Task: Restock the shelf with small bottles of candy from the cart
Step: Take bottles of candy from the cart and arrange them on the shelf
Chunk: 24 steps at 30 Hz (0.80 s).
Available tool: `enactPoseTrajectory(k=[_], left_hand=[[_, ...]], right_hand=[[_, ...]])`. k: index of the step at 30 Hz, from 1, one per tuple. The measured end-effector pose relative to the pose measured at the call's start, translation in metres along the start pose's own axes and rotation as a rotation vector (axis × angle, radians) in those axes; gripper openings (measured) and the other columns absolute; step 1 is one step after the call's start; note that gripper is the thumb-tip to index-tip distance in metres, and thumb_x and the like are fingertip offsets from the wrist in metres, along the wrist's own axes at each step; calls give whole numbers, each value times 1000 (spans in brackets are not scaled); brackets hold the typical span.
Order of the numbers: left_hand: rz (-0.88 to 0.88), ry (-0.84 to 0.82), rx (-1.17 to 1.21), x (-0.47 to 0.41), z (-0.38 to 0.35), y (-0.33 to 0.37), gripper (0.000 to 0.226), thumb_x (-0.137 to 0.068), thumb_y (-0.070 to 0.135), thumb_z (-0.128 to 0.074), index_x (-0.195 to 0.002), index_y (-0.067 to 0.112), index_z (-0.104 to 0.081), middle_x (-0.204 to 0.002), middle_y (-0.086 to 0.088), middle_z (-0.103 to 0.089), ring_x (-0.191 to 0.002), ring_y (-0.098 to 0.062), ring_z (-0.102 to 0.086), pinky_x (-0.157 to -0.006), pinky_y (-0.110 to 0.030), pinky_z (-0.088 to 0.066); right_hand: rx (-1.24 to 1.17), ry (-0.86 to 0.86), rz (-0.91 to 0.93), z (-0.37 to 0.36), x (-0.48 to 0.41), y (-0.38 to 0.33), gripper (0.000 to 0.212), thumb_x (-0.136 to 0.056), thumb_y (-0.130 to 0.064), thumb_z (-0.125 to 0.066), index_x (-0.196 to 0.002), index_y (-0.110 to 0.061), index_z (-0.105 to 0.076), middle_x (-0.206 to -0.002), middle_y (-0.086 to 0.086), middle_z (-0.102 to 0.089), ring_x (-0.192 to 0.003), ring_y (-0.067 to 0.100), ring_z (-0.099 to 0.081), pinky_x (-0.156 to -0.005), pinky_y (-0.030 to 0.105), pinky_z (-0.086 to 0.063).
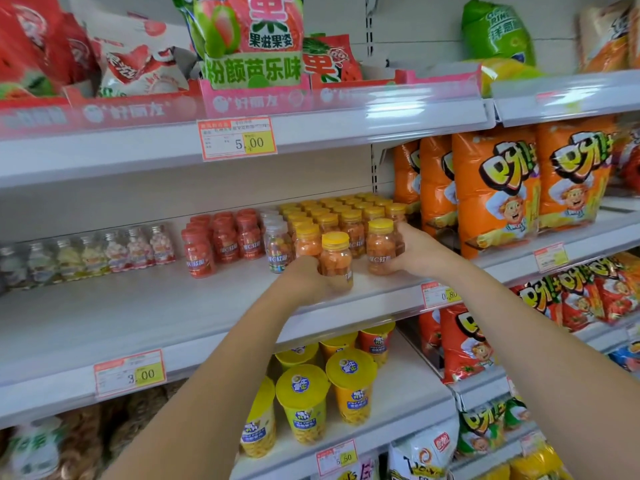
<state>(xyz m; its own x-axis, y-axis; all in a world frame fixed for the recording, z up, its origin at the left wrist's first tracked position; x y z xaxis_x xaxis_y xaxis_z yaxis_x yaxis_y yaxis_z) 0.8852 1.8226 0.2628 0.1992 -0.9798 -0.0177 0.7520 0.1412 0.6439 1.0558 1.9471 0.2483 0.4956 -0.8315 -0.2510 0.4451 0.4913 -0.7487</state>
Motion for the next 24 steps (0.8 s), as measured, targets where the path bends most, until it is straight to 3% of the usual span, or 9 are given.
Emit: enactPoseTrajectory(k=[2, 7, 10, 12, 15, 18, 24], left_hand=[[12, 5, 30, 0, 2, -1, 17, -82, 33, -70, -82, 20, -60, -88, 3, -59, -76, -11, -52, -68, -23, -40], [30, 209, -15, -4, -9, 0, 43, -73, 48, -76, -95, 12, -67, -90, -2, -66, -74, -13, -55, -60, -25, -41], [62, 253, -149, -1, -10, 9, 56, -72, 56, -72, -96, 6, -64, -91, -7, -66, -76, -18, -57, -65, -28, -46], [35, 367, -280, 6, -5, 18, 70, -70, 65, -66, -105, 4, -59, -93, -9, -66, -82, -23, -61, -67, -32, -50], [-108, 554, -435, 9, 7, 32, 74, -75, 63, -63, -125, 9, -48, -116, -9, -59, -102, -26, -60, -77, -36, -50], [-165, 455, -533, 2, 13, 40, 62, -82, 51, -64, -127, 11, -50, -116, -9, -62, -103, -27, -60, -81, -38, -52], [-249, 321, -533, -15, 17, 46, 54, -87, 34, -64, -136, 15, -49, -127, -10, -59, -111, -27, -57, -90, -38, -50]], right_hand=[[-7, -13, -13, 2, -1, 1, 87, -63, -20, -87, -136, -23, -41, -123, -5, -60, -114, 14, -57, -103, 39, -44], [-87, -44, -13, 0, -3, 8, 91, -54, -30, -90, -133, -24, -45, -123, -6, -62, -114, 14, -58, -102, 43, -45], [-91, -29, -4, -3, 1, 5, 87, -55, -33, -90, -131, -23, -48, -124, -6, -62, -114, 13, -58, -102, 41, -45], [-55, -17, 1, -3, 4, 1, 78, -61, -30, -88, -128, -21, -50, -124, -5, -62, -113, 13, -58, -101, 38, -45], [4, 4, 20, -2, 6, -3, 64, -68, -22, -84, -124, -18, -53, -117, -6, -60, -107, 13, -56, -95, 31, -45], [35, 14, 15, -1, 6, -5, 65, -70, -20, -83, -127, -15, -52, -115, -3, -59, -103, 12, -53, -88, 26, -42], [64, 79, -8, -3, -4, 2, 58, -69, -16, -83, -121, -13, -58, -118, 6, -64, -108, 24, -59, -96, 41, -47]])
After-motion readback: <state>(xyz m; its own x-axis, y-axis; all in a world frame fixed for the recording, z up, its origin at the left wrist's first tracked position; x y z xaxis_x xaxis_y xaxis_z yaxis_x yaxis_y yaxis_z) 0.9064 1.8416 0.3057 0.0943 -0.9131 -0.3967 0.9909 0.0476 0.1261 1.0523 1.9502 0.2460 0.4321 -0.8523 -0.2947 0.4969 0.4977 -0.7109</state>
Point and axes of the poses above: each hand's wrist, its own x-axis away from the middle knuckle, its own z-axis out of the back of the hand, y = z × x, the point moved 1 cm from there along -x, towards the middle knuckle
